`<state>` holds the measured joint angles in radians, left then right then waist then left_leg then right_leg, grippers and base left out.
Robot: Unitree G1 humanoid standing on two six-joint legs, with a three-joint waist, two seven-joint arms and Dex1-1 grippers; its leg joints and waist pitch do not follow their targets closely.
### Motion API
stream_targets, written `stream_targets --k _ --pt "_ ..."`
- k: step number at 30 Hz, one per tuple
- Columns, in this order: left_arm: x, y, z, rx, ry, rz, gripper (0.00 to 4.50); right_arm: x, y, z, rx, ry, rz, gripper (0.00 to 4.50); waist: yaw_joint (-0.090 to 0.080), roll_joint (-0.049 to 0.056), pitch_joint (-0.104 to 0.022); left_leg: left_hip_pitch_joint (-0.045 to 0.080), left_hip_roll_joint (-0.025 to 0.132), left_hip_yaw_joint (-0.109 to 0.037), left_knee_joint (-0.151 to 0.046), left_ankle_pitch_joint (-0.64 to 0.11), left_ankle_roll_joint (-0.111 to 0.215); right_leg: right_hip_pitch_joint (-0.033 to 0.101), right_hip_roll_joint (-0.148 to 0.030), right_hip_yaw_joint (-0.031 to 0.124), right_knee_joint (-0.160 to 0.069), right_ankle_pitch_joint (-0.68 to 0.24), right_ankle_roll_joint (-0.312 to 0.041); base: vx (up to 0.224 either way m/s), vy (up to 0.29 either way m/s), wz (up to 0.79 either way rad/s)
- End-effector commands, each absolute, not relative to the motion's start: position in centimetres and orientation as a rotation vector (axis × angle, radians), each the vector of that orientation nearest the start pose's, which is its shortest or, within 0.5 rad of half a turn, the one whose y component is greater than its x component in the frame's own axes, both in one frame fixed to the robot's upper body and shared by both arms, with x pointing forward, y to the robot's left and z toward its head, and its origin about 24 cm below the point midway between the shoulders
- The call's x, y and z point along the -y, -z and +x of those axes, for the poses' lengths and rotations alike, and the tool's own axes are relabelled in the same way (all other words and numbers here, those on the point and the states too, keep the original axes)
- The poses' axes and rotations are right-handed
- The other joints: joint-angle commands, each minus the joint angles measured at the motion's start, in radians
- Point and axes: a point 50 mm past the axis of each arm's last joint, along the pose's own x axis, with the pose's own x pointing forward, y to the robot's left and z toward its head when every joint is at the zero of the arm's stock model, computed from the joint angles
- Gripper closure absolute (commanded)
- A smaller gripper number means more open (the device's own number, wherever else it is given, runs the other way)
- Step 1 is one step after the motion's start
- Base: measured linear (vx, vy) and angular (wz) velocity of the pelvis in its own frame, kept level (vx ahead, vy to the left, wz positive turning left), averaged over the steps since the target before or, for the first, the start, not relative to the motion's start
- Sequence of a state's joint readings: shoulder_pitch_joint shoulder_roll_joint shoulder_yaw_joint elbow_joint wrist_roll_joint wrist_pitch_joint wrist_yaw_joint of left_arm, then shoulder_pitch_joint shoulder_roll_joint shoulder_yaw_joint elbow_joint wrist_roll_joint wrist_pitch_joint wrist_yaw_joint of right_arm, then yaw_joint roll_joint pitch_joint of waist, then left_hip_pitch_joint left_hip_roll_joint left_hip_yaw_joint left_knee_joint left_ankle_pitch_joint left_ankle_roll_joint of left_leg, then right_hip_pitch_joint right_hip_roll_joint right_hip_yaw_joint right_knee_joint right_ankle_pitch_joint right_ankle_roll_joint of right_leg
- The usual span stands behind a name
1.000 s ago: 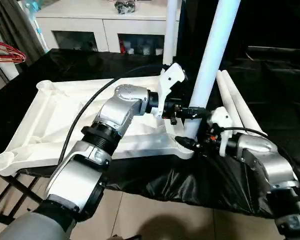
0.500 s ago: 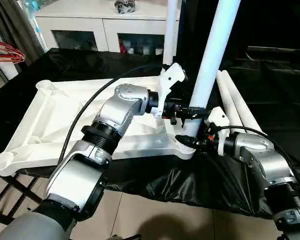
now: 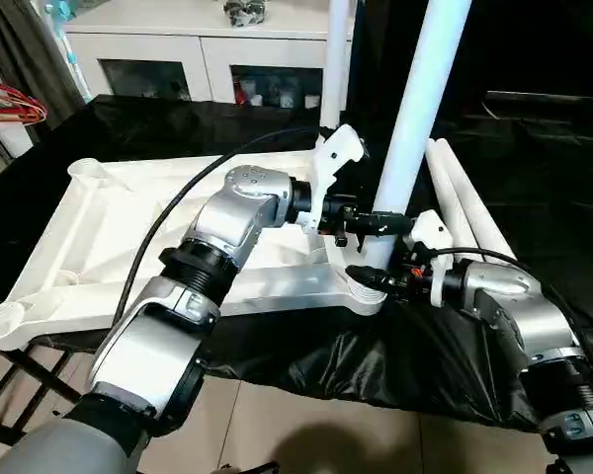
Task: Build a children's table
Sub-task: Insert table leg to table base
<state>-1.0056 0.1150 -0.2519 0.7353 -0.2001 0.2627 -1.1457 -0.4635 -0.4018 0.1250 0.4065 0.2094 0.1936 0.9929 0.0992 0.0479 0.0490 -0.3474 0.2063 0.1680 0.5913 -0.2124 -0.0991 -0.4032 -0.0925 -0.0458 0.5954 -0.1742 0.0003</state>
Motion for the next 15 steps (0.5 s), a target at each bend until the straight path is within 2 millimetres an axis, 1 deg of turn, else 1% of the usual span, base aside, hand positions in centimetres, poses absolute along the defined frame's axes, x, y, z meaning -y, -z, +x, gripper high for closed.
stream_targets --k 1,3,5,6,7,8,9,10,11,12,13,14,15 --pt "-4.5 -11.4 35.6 -0.391 1.387 0.207 1.94 15.5 -6.2 31.2 -0.294 -1.075 -0.138 2.55 0.006 -0.016 -0.046 -0.009 0.007 0.001 -0.089 -0.248 0.051 0.047 -0.042 0.022 -0.096 -0.447 -0.171 0.0 0.0 0.0" --pt "-4.6 -11.6 35.7 -0.363 1.387 0.216 1.88 15.5 -6.2 31.2 -0.295 -1.073 -0.134 2.55 0.005 -0.016 -0.046 -0.01 0.005 0.001 -0.089 -0.249 0.052 0.047 -0.041 0.021 -0.097 -0.458 -0.164 0.0 0.0 0.0" --pt "-5.0 -11.6 35.7 -0.353 1.384 0.213 1.65 15.5 -6.2 31.2 -0.294 -1.071 -0.129 2.55 0.004 -0.014 -0.047 -0.012 0.008 0.0 -0.091 -0.24 0.051 0.049 -0.041 0.022 -0.094 -0.428 -0.174 0.0 0.0 0.0" --pt "-5.4 -11.5 35.6 -0.351 1.386 0.208 1.61 15.5 -6.2 31.2 -0.294 -1.069 -0.125 2.55 0.003 -0.015 -0.047 -0.013 0.008 0.0 -0.091 -0.239 0.052 0.049 -0.041 0.022 -0.093 -0.42 -0.177 0.0 0.0 0.0" --pt "-5.8 -11.5 35.5 -0.35 1.388 0.207 1.61 15.5 -6.2 31.2 -0.293 -1.067 -0.122 2.55 0.003 -0.014 -0.047 -0.012 0.009 0.0 -0.091 -0.241 0.051 0.049 -0.042 0.022 -0.092 -0.415 -0.18 0.0 0.0 0.0" --pt "-6.2 -11.4 35.4 -0.345 1.396 0.209 1.61 15.5 -6.2 31.2 -0.294 -1.066 -0.119 2.55 -0.003 -0.015 -0.048 -0.015 0.007 -0.001 -0.091 -0.229 0.057 0.051 -0.039 0.021 -0.089 -0.394 -0.178 0.0 0.0 0.0" --pt "-6.6 -11.3 35.2 -0.347 1.405 0.202 1.61 15.5 -6.1 31.2 -0.295 -1.065 -0.117 2.55 -0.004 -0.016 -0.05 -0.016 0.006 0.0 -0.09 -0.217 0.06 0.053 -0.039 0.022 -0.087 -0.379 -0.18 0.0 0.0 0.0" --pt "-6.9 -11.2 35.0 -0.35 1.413 0.197 1.61 15.5 -6.1 31.2 -0.295 -1.065 -0.116 2.55 -0.003 -0.014 -0.056 -0.018 0.007 0.0 -0.087 -0.18 0.063 0.057 -0.041 0.023 -0.08 -0.327 -0.191 0.0 0.0 0.0" --pt "-7.3 -11.2 34.9 -0.348 1.423 0.193 1.61 15.5 -6.0 31.2 -0.296 -1.064 -0.115 2.55 -0.001 -0.008 -0.06 -0.016 0.01 0.002 -0.083 -0.15 0.065 0.054 -0.042 0.023 -0.075 -0.267 -0.216 0.0 0.0 0.0" --pt "-7.7 -11.2 34.7 -0.346 1.429 0.19 1.61 15.6 -6.0 31.2 -0.297 -1.063 -0.115 2.55 0.0 -0.004 -0.061 -0.011 0.014 0.003 -0.084 -0.15 0.061 0.05 -0.043 0.022 -0.074 -0.249 -0.227 0.0 0.0 0.0" --pt "-8.1 -11.1 34.5 -0.337 1.437 0.194 1.61 15.6 -5.9 31.2 -0.299 -1.063 -0.114 2.55 -0.002 -0.005 -0.059 -0.011 0.014 0.005 -0.082 -0.149 0.063 0.048 -0.038 0.021 -0.073 -0.228 -0.237 0.0 0.0 0.0" --pt "-8.4 -11.1 34.4 -0.331 1.442 0.197 1.61 15.6 -5.9 31.2 -0.299 -1.062 -0.113 2.55 0.0 -0.008 -0.06 -0.012 0.015 0.005 -0.081 -0.141 0.059 0.052 -0.039 0.019 -0.065 -0.177 -0.256 0.0 0.0 0.0" --pt "-8.8 -11.0 34.3 -0.328 1.438 0.204 1.61 15.6 -5.9 31.2 -0.3 -1.062 -0.112 2.55 0.001 -0.006 -0.06 -0.012 0.015 0.005 -0.081 -0.136 0.058 0.054 -0.039 0.019 -0.062 -0.164 -0.262 0.0 0.0 0.0"
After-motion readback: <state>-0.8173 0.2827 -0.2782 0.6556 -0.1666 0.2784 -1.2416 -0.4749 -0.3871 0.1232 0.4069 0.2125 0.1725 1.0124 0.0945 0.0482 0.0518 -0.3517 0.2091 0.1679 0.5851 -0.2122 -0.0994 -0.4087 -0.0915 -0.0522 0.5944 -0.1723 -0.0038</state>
